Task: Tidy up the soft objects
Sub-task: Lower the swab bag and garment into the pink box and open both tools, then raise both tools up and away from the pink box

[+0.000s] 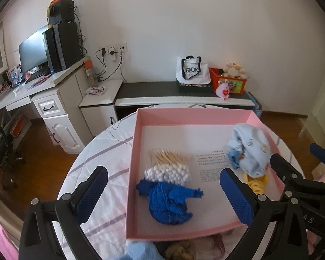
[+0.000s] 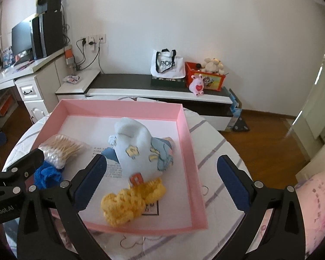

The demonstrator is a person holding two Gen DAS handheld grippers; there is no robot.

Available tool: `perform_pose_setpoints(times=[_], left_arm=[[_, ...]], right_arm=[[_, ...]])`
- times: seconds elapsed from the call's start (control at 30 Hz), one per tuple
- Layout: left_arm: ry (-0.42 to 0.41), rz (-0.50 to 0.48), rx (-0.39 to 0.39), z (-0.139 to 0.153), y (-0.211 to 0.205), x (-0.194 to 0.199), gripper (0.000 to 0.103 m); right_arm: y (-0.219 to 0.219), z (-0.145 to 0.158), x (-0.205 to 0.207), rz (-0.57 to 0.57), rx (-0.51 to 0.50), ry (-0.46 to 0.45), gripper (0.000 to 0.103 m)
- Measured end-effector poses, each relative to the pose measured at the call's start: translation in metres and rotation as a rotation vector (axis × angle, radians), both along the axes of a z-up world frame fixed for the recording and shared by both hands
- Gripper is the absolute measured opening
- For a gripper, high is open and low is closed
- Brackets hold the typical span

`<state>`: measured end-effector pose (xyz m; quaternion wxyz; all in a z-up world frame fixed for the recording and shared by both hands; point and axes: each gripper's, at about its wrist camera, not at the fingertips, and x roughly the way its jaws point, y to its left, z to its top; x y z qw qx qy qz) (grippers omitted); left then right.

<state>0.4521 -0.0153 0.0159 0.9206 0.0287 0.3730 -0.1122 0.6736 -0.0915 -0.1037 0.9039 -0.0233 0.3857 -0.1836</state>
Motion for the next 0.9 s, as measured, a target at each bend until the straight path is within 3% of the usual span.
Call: perform_pose_setpoints(times=[0.33, 0.9], left_arm=[[-0.047, 0.013, -0.019, 0.024, 0.011, -0.065, 0.102], [-0.150, 0.050, -0.039, 0.048, 0.036, -0.208, 0.103]], right_arm=[[0.006, 0.021, -0.040, 0.002, 0.004, -0.045, 0.102], [0.022, 0.057, -0.121, 0.005, -0.018, -0.159, 0.102]])
